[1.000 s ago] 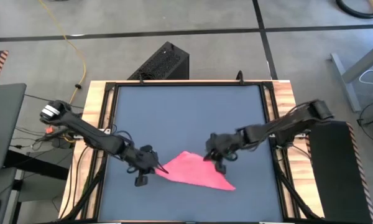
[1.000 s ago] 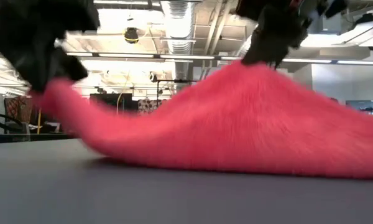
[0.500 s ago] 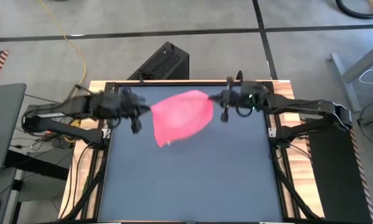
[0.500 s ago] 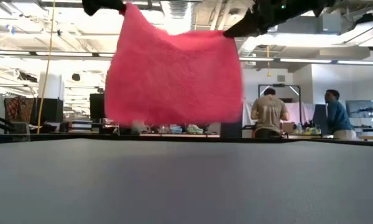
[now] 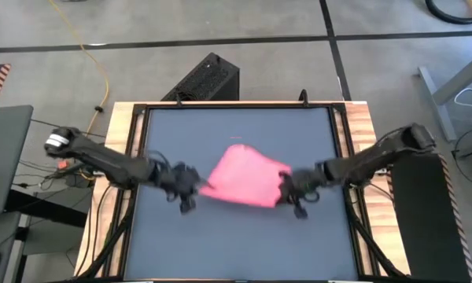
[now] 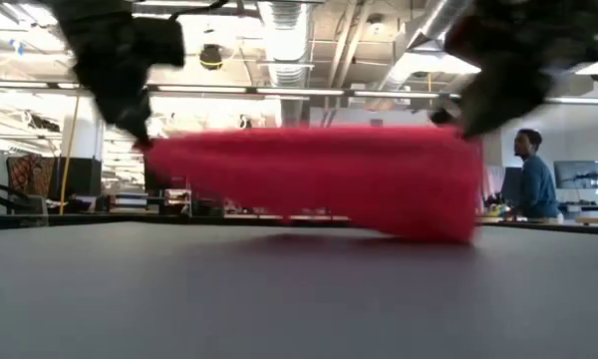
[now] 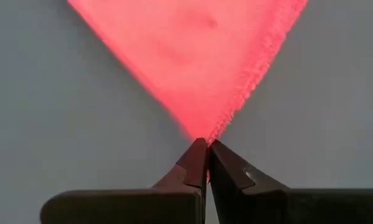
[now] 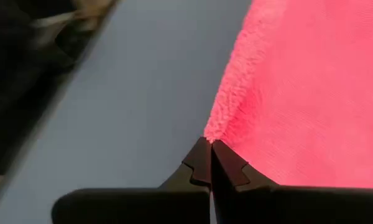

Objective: Roll towel
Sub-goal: Fold the pink microfiber towel

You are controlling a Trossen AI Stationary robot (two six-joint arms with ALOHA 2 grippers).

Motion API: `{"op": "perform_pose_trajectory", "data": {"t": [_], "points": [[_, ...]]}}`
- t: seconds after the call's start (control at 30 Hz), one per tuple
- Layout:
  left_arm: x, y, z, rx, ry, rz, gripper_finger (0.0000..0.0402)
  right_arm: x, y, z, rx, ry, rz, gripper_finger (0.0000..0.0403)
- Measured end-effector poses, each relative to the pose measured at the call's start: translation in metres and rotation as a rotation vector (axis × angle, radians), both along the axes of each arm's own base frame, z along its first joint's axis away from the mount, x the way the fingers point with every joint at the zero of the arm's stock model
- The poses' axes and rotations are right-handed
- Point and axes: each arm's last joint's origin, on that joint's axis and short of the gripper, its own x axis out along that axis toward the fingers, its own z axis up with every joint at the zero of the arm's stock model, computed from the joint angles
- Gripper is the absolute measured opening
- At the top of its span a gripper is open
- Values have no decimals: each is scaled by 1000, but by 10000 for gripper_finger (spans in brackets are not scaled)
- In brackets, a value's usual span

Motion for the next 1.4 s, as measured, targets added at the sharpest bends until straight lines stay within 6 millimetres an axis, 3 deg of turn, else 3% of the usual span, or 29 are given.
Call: {"op": "perform_pose_trajectory", "data": {"t": [0.1,0.2,0.4,0.5,0.63,0.83,1.0,1.2,1.3,1.4], "points": [[-1,-27,-33,-55,43,-8,0,-1,30,-13,17,-6,-49,49],[4,-42,-49,-64,64,-8,0,-2,51,-19,-11,15,-101,92],[13,-50,-60,-44,99,-32,0,-1,81,-7,71,60,-106,164],[12,-50,-60,-20,114,-62,0,4,84,-1,-10,25,-243,179],[9,-47,-58,10,128,-60,0,5,63,-22,-167,159,-461,172],[7,-51,-58,22,124,-61,0,21,42,-52,-293,277,-453,132],[5,-53,-58,27,124,-50,0,36,12,-61,-507,253,-495,111],[8,-52,-55,80,91,1,0,60,-57,-45,-825,148,-564,108],[9,-51,-51,121,92,30,0,63,-89,-32,-823,161,-556,108],[9,-49,-45,184,114,77,0,60,-101,-16,-742,171,-495,108]]}}
